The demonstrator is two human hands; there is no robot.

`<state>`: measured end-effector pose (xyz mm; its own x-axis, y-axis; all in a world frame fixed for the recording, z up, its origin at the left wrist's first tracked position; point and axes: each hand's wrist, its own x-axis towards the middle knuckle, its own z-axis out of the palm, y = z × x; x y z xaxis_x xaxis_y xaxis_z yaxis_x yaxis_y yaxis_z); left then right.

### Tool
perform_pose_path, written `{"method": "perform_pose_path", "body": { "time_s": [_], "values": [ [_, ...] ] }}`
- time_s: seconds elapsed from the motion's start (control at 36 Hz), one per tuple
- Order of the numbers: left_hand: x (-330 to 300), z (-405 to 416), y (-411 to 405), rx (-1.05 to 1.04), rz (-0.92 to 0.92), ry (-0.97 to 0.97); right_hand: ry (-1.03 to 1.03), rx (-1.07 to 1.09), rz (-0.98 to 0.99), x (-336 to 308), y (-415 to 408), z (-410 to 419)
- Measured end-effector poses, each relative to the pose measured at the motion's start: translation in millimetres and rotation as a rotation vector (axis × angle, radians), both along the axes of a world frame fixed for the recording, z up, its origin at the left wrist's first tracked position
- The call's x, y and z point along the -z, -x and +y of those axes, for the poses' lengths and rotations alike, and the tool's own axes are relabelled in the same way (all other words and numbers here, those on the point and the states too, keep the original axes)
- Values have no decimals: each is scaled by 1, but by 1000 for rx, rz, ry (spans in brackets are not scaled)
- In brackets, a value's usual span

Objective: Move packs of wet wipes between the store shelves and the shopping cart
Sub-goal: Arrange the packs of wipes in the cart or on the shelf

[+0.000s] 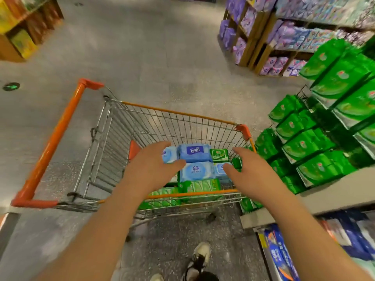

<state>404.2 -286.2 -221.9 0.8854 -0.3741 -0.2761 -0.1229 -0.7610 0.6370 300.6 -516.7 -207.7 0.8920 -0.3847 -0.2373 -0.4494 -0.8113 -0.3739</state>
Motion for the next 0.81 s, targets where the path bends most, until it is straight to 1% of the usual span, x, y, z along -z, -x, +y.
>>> {"method": "perform_pose_path", "body": {
  "time_s": [0.14,0.25,0.47,0.67,0.72,0.81],
  "values": [
    [14,-19,-26,-13,8,-50,-35,-43,34,17,-36,-25],
    [20,-40,-47,-54,77,-78,-75,-69,53,34,-63,-50],
    [31,-74,-79,-135,102,-74,-118,-140,150,60,-111,-96],
    [65,-81,-100,-189,183,-115,-175,-118,163,81,-147,-112],
    [76,-79,-105,-218,219,-87,-191,-115,158,86,-151,-113],
    [93,-78,-117,-207,283,-79,-197,-113,205,97,-162,-112]
  ]
}}
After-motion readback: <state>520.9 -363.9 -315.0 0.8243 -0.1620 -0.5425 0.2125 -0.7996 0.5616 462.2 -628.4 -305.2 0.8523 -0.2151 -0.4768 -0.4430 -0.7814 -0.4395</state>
